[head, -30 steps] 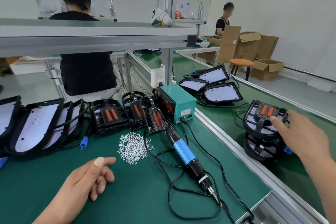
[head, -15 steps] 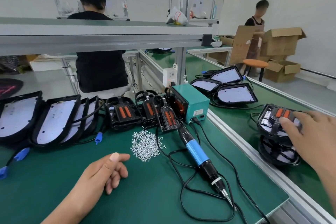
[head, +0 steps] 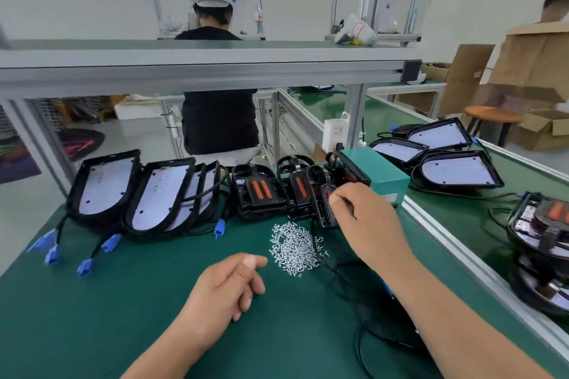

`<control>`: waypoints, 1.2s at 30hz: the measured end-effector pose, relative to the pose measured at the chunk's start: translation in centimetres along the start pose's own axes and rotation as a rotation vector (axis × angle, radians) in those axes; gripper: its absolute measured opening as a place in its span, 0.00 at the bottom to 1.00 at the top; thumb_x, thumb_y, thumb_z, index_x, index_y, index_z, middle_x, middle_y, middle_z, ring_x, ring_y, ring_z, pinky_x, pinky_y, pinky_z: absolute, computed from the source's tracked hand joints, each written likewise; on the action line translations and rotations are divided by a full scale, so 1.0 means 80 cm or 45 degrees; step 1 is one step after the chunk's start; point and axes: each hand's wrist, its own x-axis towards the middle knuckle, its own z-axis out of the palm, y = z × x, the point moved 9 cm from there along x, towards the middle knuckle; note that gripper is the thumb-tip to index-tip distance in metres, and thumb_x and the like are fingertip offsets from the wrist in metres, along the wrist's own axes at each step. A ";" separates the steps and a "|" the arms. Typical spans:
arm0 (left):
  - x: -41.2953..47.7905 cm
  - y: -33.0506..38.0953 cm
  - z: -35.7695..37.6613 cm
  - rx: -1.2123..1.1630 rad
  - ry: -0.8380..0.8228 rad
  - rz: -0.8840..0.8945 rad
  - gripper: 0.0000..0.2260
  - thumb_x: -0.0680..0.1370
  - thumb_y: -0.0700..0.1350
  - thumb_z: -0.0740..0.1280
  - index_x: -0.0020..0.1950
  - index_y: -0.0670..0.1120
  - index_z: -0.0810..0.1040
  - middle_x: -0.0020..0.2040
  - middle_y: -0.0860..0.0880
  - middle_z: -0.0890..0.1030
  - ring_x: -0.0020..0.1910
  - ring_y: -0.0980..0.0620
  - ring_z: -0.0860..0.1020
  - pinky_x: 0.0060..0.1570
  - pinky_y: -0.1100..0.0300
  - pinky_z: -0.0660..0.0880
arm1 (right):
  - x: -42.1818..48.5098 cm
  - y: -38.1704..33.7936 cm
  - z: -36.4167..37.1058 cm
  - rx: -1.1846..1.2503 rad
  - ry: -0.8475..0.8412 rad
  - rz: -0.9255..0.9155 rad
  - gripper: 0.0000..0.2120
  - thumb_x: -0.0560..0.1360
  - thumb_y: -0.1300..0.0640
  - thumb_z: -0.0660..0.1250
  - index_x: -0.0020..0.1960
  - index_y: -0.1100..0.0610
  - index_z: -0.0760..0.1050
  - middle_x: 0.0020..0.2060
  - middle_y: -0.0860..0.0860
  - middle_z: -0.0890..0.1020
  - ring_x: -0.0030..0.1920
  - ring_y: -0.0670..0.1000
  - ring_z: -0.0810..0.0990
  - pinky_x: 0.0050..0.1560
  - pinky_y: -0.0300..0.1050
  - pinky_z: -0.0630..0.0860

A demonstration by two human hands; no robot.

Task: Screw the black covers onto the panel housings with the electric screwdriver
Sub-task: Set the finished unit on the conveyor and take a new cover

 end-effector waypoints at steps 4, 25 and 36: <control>0.006 -0.003 -0.023 0.016 0.195 -0.025 0.16 0.87 0.45 0.61 0.47 0.58 0.85 0.38 0.49 0.83 0.31 0.53 0.72 0.29 0.61 0.70 | 0.020 -0.072 0.082 0.146 -0.185 -0.146 0.06 0.83 0.51 0.64 0.49 0.49 0.79 0.45 0.44 0.78 0.43 0.46 0.77 0.50 0.48 0.76; 0.013 -0.058 -0.162 -0.931 0.968 -0.172 0.20 0.86 0.44 0.64 0.78 0.43 0.68 0.61 0.41 0.80 0.50 0.47 0.86 0.41 0.55 0.83 | 0.177 -0.253 0.299 -0.191 -0.343 -0.383 0.12 0.82 0.50 0.63 0.54 0.60 0.72 0.44 0.56 0.74 0.42 0.60 0.73 0.38 0.50 0.64; 0.011 -0.067 -0.171 -1.073 1.015 -0.219 0.20 0.85 0.58 0.64 0.66 0.43 0.77 0.60 0.38 0.84 0.47 0.45 0.88 0.36 0.53 0.82 | 0.119 -0.231 0.210 0.648 -0.045 -0.289 0.08 0.78 0.60 0.67 0.57 0.55 0.76 0.50 0.47 0.81 0.50 0.47 0.78 0.51 0.44 0.72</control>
